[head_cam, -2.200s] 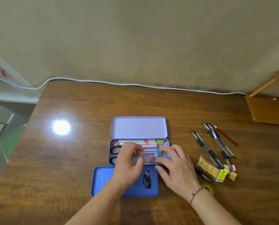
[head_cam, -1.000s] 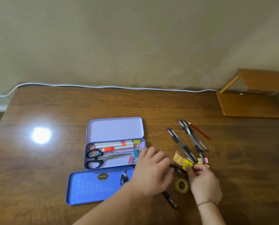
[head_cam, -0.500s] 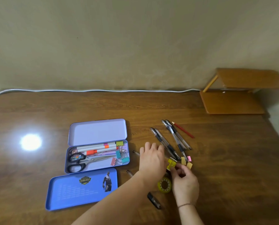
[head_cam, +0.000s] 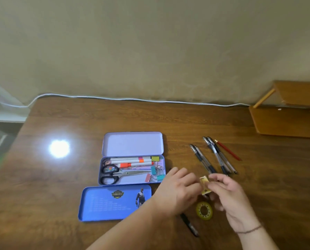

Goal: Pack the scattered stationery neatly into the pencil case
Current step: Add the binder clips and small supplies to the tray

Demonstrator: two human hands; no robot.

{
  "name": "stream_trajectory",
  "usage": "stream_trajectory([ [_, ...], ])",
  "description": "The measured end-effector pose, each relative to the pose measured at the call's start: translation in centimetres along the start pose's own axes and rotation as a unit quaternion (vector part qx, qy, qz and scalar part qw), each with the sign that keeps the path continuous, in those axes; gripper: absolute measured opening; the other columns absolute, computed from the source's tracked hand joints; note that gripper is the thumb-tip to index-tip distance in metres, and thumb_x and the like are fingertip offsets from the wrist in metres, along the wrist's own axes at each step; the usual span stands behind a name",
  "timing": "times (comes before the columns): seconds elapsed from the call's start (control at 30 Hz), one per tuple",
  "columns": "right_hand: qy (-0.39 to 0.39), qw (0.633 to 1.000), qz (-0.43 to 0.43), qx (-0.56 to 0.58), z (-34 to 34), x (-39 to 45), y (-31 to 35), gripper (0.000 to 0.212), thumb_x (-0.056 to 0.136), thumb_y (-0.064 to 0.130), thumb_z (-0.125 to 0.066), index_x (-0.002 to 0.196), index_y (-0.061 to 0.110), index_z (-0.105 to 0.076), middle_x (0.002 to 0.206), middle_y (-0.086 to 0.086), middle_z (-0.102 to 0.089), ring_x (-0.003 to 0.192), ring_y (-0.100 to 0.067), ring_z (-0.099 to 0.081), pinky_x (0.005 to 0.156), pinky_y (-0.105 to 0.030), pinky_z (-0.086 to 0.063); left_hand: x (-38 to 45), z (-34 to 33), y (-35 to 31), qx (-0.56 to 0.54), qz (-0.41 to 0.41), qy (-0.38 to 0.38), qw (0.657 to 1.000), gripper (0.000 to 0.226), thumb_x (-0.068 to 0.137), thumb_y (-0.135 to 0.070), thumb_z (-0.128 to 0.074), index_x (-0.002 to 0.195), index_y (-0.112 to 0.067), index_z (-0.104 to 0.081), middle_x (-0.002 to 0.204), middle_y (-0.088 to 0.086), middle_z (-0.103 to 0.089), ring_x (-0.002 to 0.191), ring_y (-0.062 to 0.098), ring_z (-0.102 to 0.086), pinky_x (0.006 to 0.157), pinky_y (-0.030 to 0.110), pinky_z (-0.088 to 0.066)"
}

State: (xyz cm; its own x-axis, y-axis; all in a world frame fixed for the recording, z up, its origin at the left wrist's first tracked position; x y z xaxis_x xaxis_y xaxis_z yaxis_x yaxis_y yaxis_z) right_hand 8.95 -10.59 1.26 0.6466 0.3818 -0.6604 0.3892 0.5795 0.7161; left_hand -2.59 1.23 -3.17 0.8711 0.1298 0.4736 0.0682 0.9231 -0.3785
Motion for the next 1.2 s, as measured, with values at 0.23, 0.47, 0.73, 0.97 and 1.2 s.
stream_trajectory([
  [0.23,0.054,0.996,0.062,-0.022,-8.2,-1.0,2.3,0.021,0.085,-0.003,-0.063,0.094,0.015,-0.069,0.088,-0.008,-0.072,0.035,0.0,-0.049,0.033,-0.01,-0.03,-7.4,6.3,6.5,0.004,0.151,-0.093,0.984,0.013,0.086,-0.028,-0.067,0.095,-0.019,-0.069,0.106,-0.003,-0.064,0.095,0.023,-0.054,0.082,0.039,-0.042],
  [0.47,-0.002,0.995,0.094,-0.039,-17.3,-0.8,0.5,0.018,0.083,0.008,-0.068,0.092,0.023,-0.067,0.091,0.002,-0.071,0.057,-0.009,-0.056,0.048,-0.021,-0.042,-12.2,9.8,11.6,0.064,0.32,-0.096,0.94,0.013,0.082,-0.023,-0.062,0.092,-0.028,-0.069,0.108,-0.009,-0.061,0.105,0.025,-0.05,0.088,0.045,-0.038],
  [0.73,-0.059,0.984,0.108,-0.125,-19.2,-0.4,-0.6,0.013,0.081,0.012,-0.071,0.084,0.023,-0.063,0.082,0.006,-0.07,0.066,-0.004,-0.063,0.052,-0.019,-0.046,-13.2,8.8,11.3,0.053,0.325,-0.034,0.944,0.015,0.082,-0.036,-0.065,0.096,-0.034,-0.07,0.111,-0.014,-0.06,0.11,0.022,-0.047,0.092,0.039,-0.034],
  [0.97,-0.021,0.851,0.23,-0.471,-19.2,-1.4,0.2,0.013,0.091,0.034,-0.053,0.086,0.029,-0.064,0.08,0.015,-0.066,0.074,-0.008,-0.063,0.06,-0.027,-0.055,-13.3,8.2,11.3,0.052,0.346,-0.024,0.937,0.011,0.078,-0.033,-0.068,0.089,-0.033,-0.07,0.109,-0.012,-0.059,0.111,0.024,-0.046,0.092,0.035,-0.027],
  [1.2,-0.026,0.749,0.352,-0.561,-20.3,-2.2,-0.7,0.024,0.092,0.043,-0.046,0.101,0.026,-0.061,0.106,0.008,-0.051,0.07,-0.017,-0.061,0.05,-0.027,-0.039,-12.8,8.3,11.2,0.024,0.398,-0.046,0.916,0.031,0.071,-0.035,-0.071,0.102,-0.036,-0.069,0.112,-0.01,-0.054,0.109,0.021,-0.044,0.089,0.037,-0.029],
])
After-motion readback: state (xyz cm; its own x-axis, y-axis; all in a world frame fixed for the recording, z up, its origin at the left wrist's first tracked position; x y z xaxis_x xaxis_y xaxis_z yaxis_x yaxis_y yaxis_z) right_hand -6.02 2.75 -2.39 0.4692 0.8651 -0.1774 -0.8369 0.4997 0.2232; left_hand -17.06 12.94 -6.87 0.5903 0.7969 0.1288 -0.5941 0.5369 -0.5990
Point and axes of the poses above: each hand's wrist, its own x-axis towards the middle knuckle, its own z-axis out of the back of the hand, y = z × x, the point moved 1 cm from there along x, towards the middle knuckle
